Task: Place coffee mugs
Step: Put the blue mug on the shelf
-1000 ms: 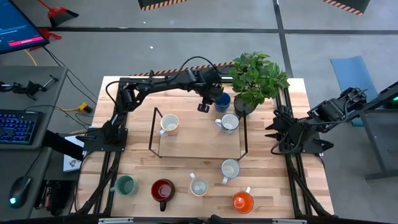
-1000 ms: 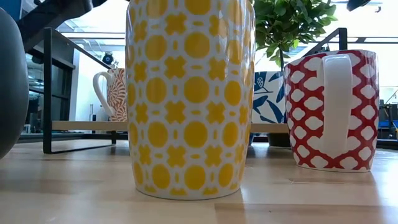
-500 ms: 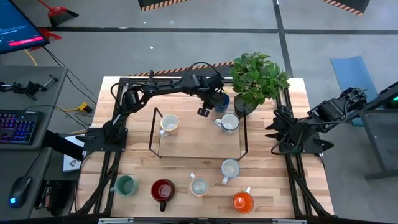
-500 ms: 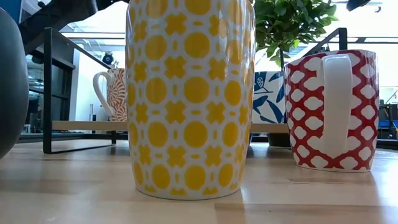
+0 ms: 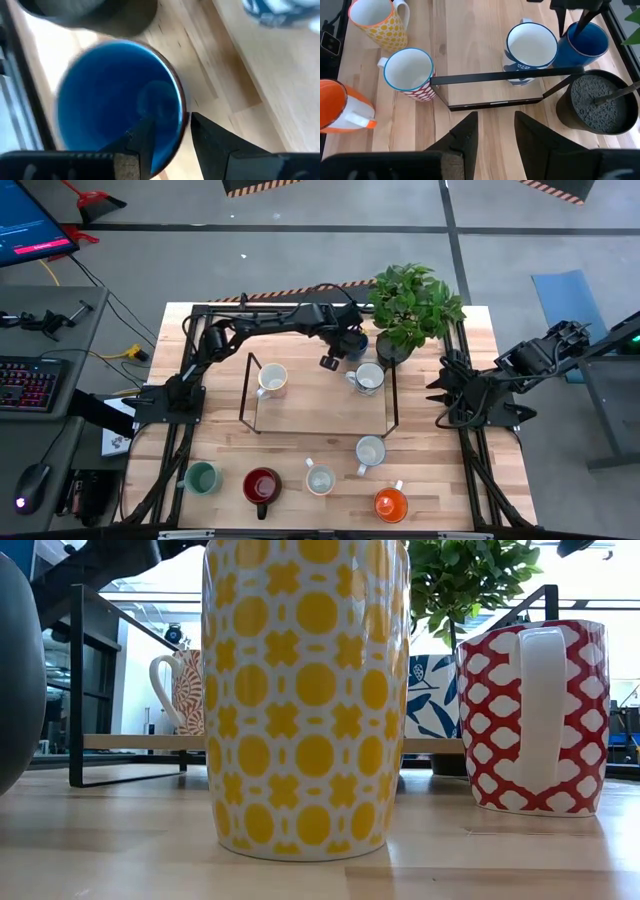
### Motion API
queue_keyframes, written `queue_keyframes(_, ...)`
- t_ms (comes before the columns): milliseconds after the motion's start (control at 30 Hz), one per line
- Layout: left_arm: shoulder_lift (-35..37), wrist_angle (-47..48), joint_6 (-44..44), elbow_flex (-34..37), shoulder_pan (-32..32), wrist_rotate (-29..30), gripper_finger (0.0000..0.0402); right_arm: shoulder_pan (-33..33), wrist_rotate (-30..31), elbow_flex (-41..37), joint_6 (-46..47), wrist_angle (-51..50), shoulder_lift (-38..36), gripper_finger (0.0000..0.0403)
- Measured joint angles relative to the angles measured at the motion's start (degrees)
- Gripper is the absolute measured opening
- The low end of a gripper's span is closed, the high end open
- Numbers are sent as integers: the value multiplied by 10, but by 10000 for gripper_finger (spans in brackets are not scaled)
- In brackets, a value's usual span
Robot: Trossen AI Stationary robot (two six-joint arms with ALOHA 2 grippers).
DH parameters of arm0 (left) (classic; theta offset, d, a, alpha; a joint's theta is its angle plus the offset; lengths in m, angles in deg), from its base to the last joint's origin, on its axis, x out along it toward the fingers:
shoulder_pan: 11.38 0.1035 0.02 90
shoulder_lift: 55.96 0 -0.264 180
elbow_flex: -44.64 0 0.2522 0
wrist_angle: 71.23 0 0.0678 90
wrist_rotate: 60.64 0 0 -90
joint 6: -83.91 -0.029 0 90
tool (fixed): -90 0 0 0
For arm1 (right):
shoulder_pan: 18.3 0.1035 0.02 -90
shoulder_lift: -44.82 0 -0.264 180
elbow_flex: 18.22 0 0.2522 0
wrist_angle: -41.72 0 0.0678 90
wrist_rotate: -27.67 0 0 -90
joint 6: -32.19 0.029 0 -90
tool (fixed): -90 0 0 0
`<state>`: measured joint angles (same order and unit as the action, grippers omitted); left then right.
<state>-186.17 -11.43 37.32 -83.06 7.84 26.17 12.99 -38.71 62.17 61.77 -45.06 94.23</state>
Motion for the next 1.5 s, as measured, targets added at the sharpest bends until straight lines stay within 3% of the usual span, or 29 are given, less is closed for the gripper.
queue_keyframes(433, -8, -7, 8, 1, -1, 26, 109, 0, 0, 0, 0, 0, 0, 106)
queue_keyframes(567, -8, -10, 1, 1, -1, 38, 80, 0, 0, 0, 0, 0, 0, 106)
queue_keyframes(733, -9, -10, -9, 1, -1, 67, 12, 0, 0, 0, 0, 0, 0, 106)
queue_keyframes(1033, 2, 15, -2, 1, -5, 140, 5, 0, 0, 0, 4, 0, 0, 106)
queue_keyframes(1500, 170, 206, 86, 1, -37, 158, 3, 0, 3, 0, 1, 6, 1, 106)
